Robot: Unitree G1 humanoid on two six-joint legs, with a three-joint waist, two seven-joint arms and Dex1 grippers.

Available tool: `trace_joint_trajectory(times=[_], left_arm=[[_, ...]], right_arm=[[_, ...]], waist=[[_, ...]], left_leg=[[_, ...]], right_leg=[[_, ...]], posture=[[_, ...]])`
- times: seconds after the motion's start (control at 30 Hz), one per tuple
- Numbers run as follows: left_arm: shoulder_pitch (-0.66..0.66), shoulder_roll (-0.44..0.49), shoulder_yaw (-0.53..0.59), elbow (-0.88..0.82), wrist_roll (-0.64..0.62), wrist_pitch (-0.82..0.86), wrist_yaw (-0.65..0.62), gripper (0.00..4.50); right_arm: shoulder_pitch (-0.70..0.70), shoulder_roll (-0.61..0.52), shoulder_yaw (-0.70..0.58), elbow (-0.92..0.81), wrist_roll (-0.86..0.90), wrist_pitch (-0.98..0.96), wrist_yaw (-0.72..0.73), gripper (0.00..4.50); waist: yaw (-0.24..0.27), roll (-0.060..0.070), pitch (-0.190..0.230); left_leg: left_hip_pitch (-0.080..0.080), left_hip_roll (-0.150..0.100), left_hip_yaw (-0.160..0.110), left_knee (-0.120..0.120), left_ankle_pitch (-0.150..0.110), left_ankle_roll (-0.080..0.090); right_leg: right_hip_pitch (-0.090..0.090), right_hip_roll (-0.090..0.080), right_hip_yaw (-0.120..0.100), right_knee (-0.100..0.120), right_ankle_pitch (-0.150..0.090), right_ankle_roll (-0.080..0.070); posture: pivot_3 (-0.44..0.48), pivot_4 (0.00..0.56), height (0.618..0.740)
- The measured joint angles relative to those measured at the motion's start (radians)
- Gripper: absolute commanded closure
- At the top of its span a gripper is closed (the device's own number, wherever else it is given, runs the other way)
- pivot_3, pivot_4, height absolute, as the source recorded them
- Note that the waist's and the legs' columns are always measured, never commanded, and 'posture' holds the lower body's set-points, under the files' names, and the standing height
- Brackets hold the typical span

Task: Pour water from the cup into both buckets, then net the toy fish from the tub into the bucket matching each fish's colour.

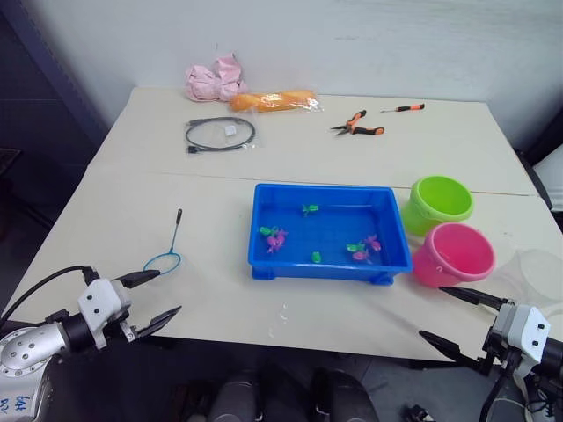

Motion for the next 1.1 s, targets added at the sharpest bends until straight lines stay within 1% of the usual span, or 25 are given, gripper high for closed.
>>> trace_joint_trajectory(times=[0.07, 0.17, 0.23, 0.33, 0.4, 0.43, 0.5, 0.6, 0.7, 0.83, 0.9, 1.0, 1.1], left_arm=[[0.000, 0.002, 0.000, -0.003, -0.006, 0.008, -0.005, 0.06], [0.014, 0.067, -0.024, -0.110, -0.163, 0.197, -0.094, 0.06], [0.002, 0.078, -0.055, -0.193, -0.232, 0.275, -0.125, 0.06], [-0.051, 0.064, -0.152, -0.337, -0.308, 0.371, -0.117, 0.06], [-0.078, 0.050, -0.190, -0.393, -0.332, 0.417, -0.096, 0.06], [-0.122, 0.031, -0.218, -0.413, -0.345, 0.448, -0.072, 0.06], [-0.212, -0.022, -0.277, -0.453, -0.370, 0.495, -0.023, 0.06], [-0.295, -0.052, -0.333, -0.463, -0.372, 0.536, 0.001, 0.06], [-0.385, -0.079, -0.362, -0.442, -0.372, 0.560, 0.014, 0.06], [-0.439, -0.093, -0.382, -0.436, -0.372, 0.579, 0.016, 0.06], [-0.439, -0.094, -0.383, -0.437, -0.372, 0.590, 0.025, 0.06], [-0.434, -0.092, -0.376, -0.441, -0.373, 0.603, 0.037, 0.06], [-0.429, -0.089, -0.360, -0.446, -0.382, 0.607, 0.044, 0.06]], right_arm=[[0.001, 0.002, 0.000, 0.000, 0.001, 0.001, -0.003, 0.00], [0.041, 0.055, -0.020, -0.031, 0.031, 0.044, -0.070, 0.00], [0.073, 0.101, -0.067, -0.069, 0.068, 0.075, -0.123, 0.00], [0.151, 0.149, -0.167, -0.131, 0.108, 0.114, -0.197, 0.00], [0.194, 0.175, -0.211, -0.156, 0.111, 0.116, -0.228, 0.00], [0.225, 0.214, -0.250, -0.168, 0.111, 0.115, -0.259, 0.00], [0.255, 0.305, -0.331, -0.168, 0.115, 0.119, -0.360, 0.00], [0.262, 0.370, -0.395, -0.147, 0.119, 0.172, -0.496, 0.00], [0.218, 0.386, -0.399, -0.068, 0.112, 0.252, -0.616, 0.00], [0.124, 0.378, -0.398, 0.016, 0.117, 0.337, -0.718, 0.00], [0.090, 0.350, -0.395, 0.064, 0.110, 0.350, -0.731, 0.00], [0.004, 0.298, -0.393, 0.167, 0.095, 0.352, -0.734, 0.00], [-0.064, 0.287, -0.377, 0.248, 0.095, 0.350, -0.724, 0.00]], waist=[[0.000, 0.000, 0.000], [0.004, 0.000, 0.000], [0.006, 0.004, 0.000], [0.011, 0.006, 0.000], [0.010, 0.005, 0.000], [0.011, 0.006, 0.000], [0.020, 0.008, -0.002], [0.019, 0.010, -0.003], [0.006, 0.010, -0.004], [-0.007, 0.013, -0.005], [-0.005, 0.015, -0.006], [-0.004, 0.014, -0.005], [-0.003, 0.015, -0.005]], left_leg=[[0.000, 0.000, 0.000, 0.000, 0.000, 0.000], [0.000, 0.000, -0.001, 0.000, 0.000, 0.000], [0.000, -0.001, 0.000, 0.000, -0.001, -0.001], [0.000, -0.001, 0.000, 0.000, -0.001, -0.001], [0.000, 0.000, 0.000, 0.000, -0.001, -0.001], [0.000, 0.000, 0.000, 0.000, -0.001, -0.001], [0.000, 0.000, 0.001, 0.000, -0.001, -0.003], [0.001, 0.000, 0.003, 0.000, -0.002, -0.004], [0.001, 0.000, 0.003, 0.000, -0.001, -0.005], [0.001, 0.001, 0.004, 0.000, 0.001, -0.001], [0.002, 0.001, 0.004, 0.000, 0.002, -0.001], [0.002, 0.001, 0.004, 0.000, 0.002, 0.000], [0.001, 0.002, 0.003, 0.000, 0.003, -0.001]], right_leg=[[0.000, 0.000, 0.000, 0.000, 0.000, 0.000], [0.000, 0.000, 0.001, 0.000, 0.000, 0.000], [0.000, -0.001, 0.002, 0.000, 0.000, 0.001], [0.000, 0.000, 0.003, -0.001, 0.001, 0.002], [0.000, 0.001, 0.003, -0.001, 0.001, 0.002], [0.000, 0.002, 0.003, -0.001, 0.001, 0.002], [0.000, 0.002, 0.004, 0.000, 0.001, 0.002], [0.000, 0.004, 0.006, 0.001, 0.001, 0.002], [0.000, 0.005, 0.007, 0.001, 0.001, 0.002], [-0.001, 0.006, 0.008, 0.002, 0.000, 0.001], [-0.001, 0.006, 0.008, 0.003, 0.000, 0.000], [-0.001, 0.006, 0.008, 0.003, 0.000, 0.000], [-0.001, 0.007, 0.008, 0.003, 0.000, 0.000]], posture=[[0.000, 0.150, 0.740], [0.000, 0.150, 0.740], [0.000, 0.150, 0.740], [0.000, 0.150, 0.740], [0.000, 0.150, 0.740], [0.000, 0.150, 0.740], [0.000, 0.150, 0.740], [0.000, 0.150, 0.740], [0.000, 0.150, 0.740], [0.000, 0.150, 0.740], [0.000, 0.150, 0.740], [0.000, 0.150, 0.740], [0.000, 0.150, 0.740]])
